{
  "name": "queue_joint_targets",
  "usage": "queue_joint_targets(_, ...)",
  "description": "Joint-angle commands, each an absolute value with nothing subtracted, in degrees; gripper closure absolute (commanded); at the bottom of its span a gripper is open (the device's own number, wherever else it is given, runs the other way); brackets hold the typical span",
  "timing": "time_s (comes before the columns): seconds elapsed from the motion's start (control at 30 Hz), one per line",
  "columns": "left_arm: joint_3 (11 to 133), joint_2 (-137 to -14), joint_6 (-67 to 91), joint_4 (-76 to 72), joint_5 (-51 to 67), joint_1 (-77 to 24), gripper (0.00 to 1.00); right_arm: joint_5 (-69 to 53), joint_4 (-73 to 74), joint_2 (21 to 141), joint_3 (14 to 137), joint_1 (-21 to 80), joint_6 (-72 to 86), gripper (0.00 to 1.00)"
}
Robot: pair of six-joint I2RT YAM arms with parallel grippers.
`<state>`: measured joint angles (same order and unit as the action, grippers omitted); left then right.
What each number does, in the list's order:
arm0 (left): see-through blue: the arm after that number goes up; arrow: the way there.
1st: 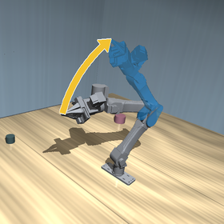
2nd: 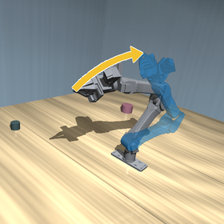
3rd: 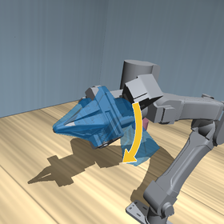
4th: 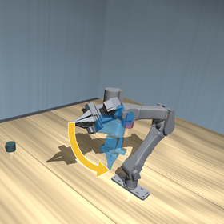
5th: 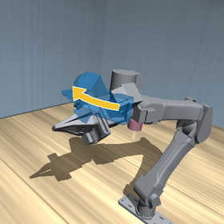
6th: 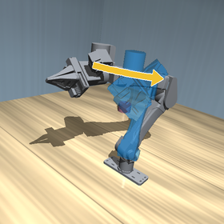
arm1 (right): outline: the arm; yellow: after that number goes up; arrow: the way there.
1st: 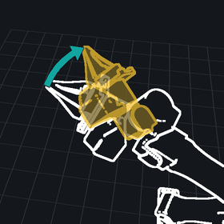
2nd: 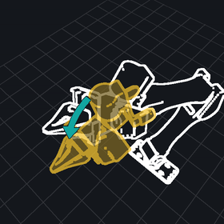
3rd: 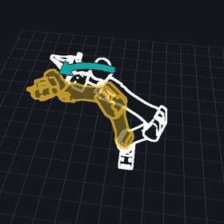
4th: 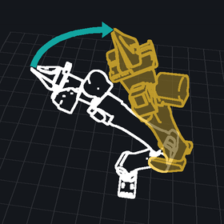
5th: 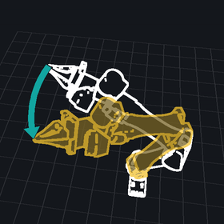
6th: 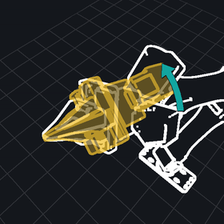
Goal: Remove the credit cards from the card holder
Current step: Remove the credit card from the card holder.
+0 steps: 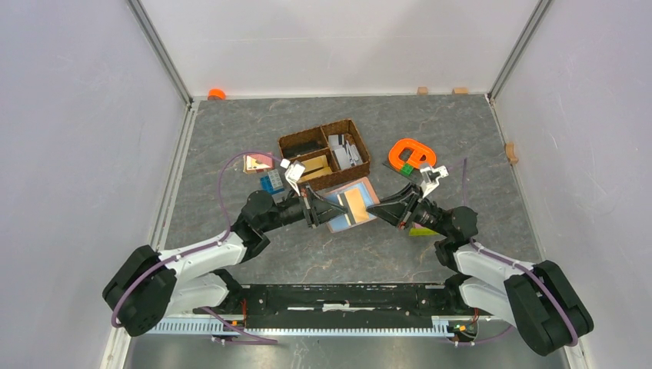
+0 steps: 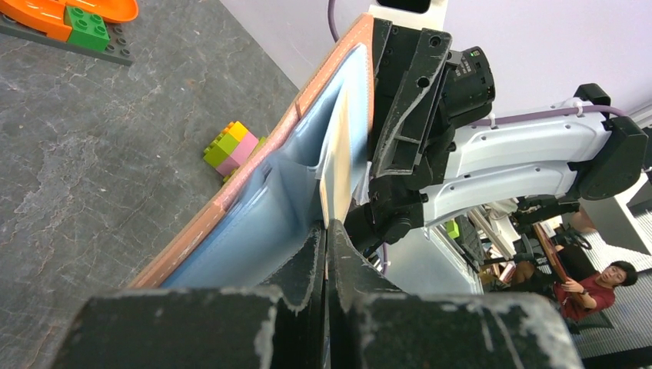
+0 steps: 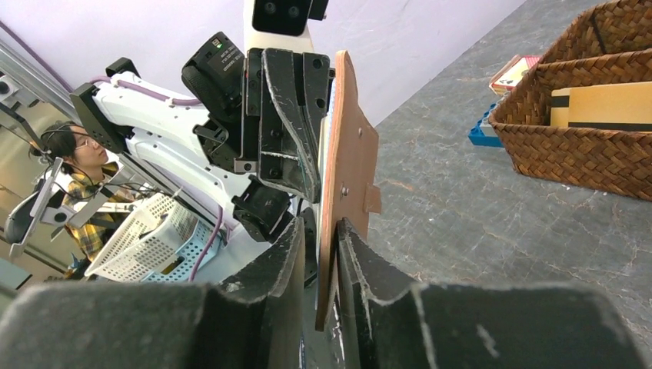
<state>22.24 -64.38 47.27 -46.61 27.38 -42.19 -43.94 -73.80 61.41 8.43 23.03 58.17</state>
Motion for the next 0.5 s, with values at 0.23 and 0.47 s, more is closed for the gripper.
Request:
queue_joint_targets(0.23,23.61,-65.82,45.79,-48.78,28.47,-41.92,0.98,-43.84,-65.59,61.72,12.46,26.42,50.15,0.7)
queue_joint_targets(0.47,24.05,-66.08,45.57,-47.23,28.14,-41.92,0.98,-42.28,-58.82,61.59,13.59,26.76,46.87,0.74)
